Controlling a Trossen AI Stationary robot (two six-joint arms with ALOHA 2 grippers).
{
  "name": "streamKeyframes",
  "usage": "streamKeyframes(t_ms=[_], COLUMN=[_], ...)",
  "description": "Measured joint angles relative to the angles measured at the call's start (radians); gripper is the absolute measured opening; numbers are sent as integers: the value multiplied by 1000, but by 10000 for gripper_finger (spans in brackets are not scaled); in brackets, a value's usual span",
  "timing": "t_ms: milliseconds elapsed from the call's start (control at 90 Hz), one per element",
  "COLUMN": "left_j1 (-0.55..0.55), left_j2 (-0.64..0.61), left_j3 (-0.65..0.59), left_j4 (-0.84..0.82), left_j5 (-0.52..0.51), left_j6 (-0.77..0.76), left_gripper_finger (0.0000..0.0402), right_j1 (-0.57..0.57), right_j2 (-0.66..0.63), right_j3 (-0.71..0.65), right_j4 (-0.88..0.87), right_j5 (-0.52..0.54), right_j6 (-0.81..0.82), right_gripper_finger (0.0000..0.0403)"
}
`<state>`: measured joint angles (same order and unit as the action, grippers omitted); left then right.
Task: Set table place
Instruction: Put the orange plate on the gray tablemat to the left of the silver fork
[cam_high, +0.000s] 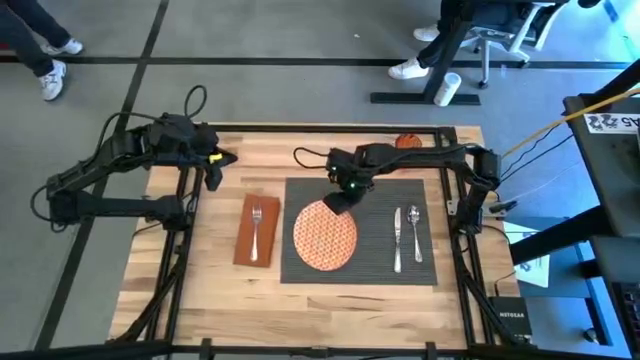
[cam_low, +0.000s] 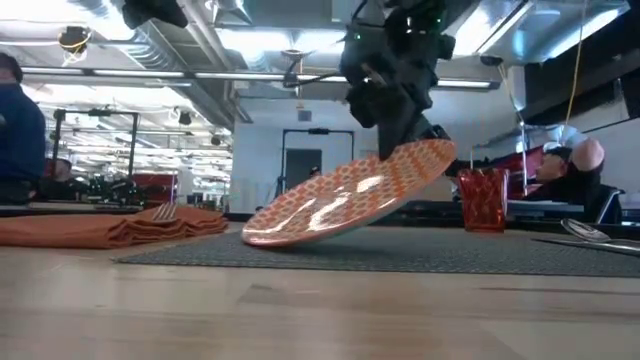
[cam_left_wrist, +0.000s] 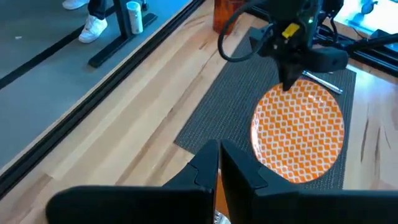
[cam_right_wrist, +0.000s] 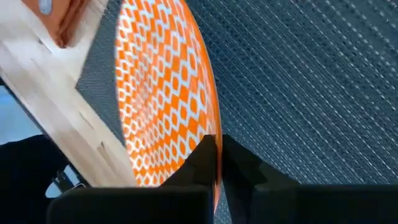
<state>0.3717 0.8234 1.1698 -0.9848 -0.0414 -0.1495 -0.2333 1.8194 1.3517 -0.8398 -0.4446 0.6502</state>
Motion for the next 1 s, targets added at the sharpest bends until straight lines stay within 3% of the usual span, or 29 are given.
streamKeyframes(t_ms=[467,1000], left_j1=[0,0], left_j2=[0,0], left_j3=[0,0], left_j4=[0,0], left_j5=[0,0], left_j6=[-7,-4], left_gripper_finger=[0,0], right_j1=[-25,-29], right_j2=[0,0], right_j3=[-28,-70], right_j4=[-81,-108], right_j5=[137,191], right_j6=[-1,-2], right_gripper_finger=[1,1])
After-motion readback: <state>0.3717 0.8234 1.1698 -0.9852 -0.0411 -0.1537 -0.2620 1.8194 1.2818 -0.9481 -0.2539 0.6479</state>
